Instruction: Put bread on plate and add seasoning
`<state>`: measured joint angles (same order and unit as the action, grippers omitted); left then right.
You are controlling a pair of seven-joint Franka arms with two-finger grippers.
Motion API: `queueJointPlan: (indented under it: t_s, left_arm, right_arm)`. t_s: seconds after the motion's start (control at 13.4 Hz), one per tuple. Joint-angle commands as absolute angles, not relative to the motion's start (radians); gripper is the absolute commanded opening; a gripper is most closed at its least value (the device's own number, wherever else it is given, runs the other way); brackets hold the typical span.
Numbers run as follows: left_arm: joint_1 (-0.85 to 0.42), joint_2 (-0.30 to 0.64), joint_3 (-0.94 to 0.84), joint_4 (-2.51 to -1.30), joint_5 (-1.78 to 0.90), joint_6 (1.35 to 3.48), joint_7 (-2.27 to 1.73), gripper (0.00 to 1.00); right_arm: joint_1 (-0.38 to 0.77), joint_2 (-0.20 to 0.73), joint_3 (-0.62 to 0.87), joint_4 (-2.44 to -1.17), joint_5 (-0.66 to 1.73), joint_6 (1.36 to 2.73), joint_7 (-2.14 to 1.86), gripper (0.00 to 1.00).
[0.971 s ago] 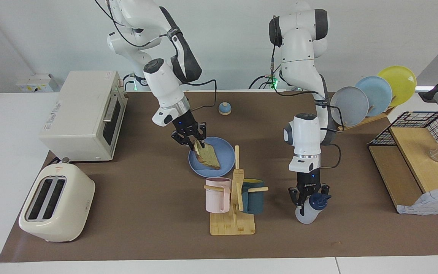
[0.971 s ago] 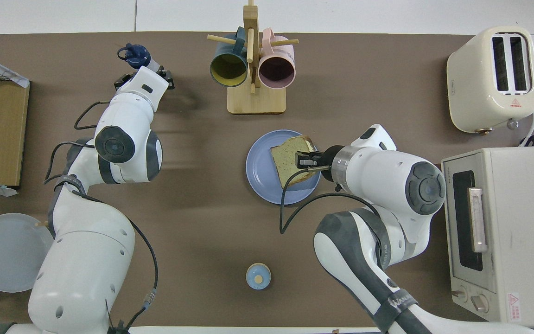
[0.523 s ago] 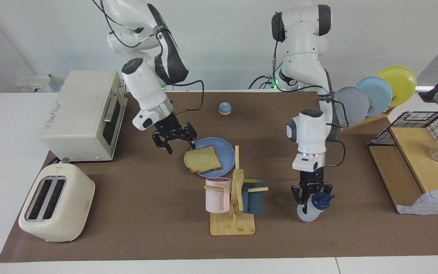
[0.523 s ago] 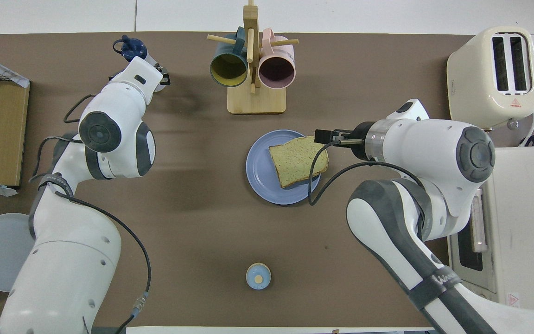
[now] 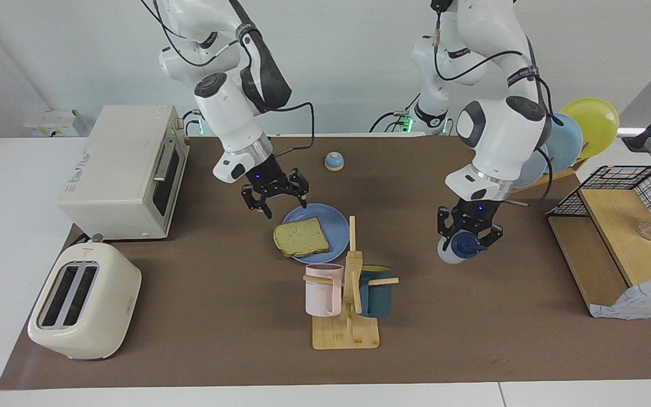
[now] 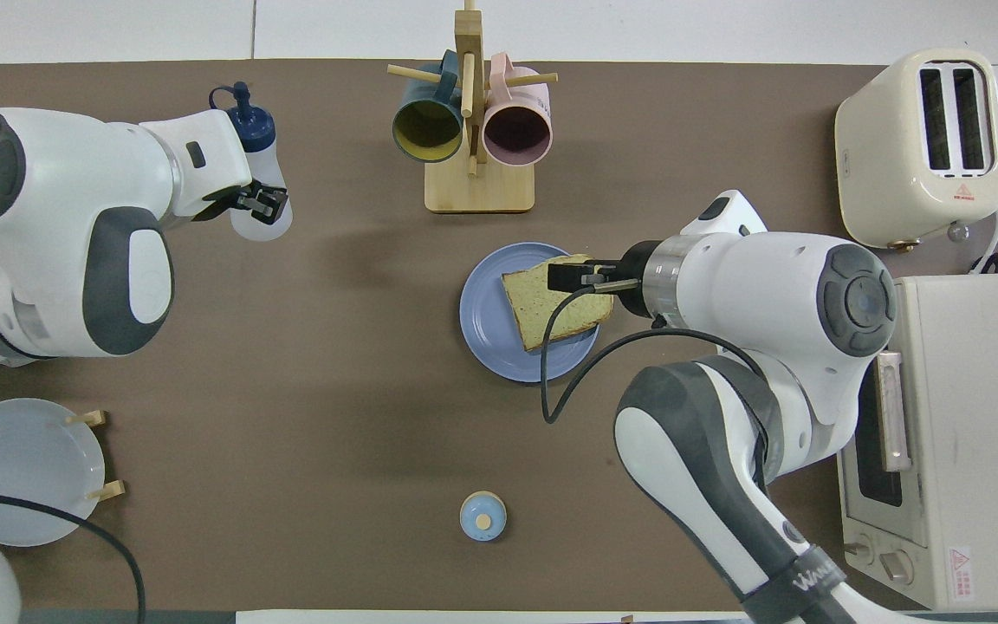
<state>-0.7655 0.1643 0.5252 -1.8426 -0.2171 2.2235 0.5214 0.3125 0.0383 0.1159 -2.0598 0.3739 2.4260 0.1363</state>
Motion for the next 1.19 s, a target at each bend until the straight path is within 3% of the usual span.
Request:
queueJointPlan:
  t_s: [0.0,0.15,0.52,0.75,0.82,1.12]
  left_arm:
    - [-0.834,0.031,0.526,-1.908,-0.146,2.058,0.668,0.0]
    - [-0.867,-0.038,0.522,-1.922,-0.135,1.932,0.774,0.0]
    - [-0.98,-0.141,0.503,-2.031,-0.091,1.818,1.035,0.0]
    - [-0.997,-0.187,0.451,-2.078,-0.091,1.815,1.025,0.0]
    - [-0.997,-0.19,0.431,-2.085,-0.091,1.815,1.022,0.0]
    - [-0.999,-0.193,0.403,-2.094,-0.089,1.832,0.977,0.0]
  right_arm:
    - [0.302,-0.009,0.12,-1.998,0.4,2.227,0.141,1.0]
    - [0.296,-0.015,0.12,-1.919,0.403,2.061,0.191,1.0]
    - [0.287,-0.06,0.112,-1.898,0.613,1.962,0.212,0.99]
    - [0.31,-0.058,0.138,-1.835,0.621,1.945,0.313,0.7]
    - [0.33,-0.057,0.149,-1.818,0.621,1.944,0.355,0.65]
    - [0.409,-0.058,0.149,-1.824,0.614,2.008,0.44,0.63]
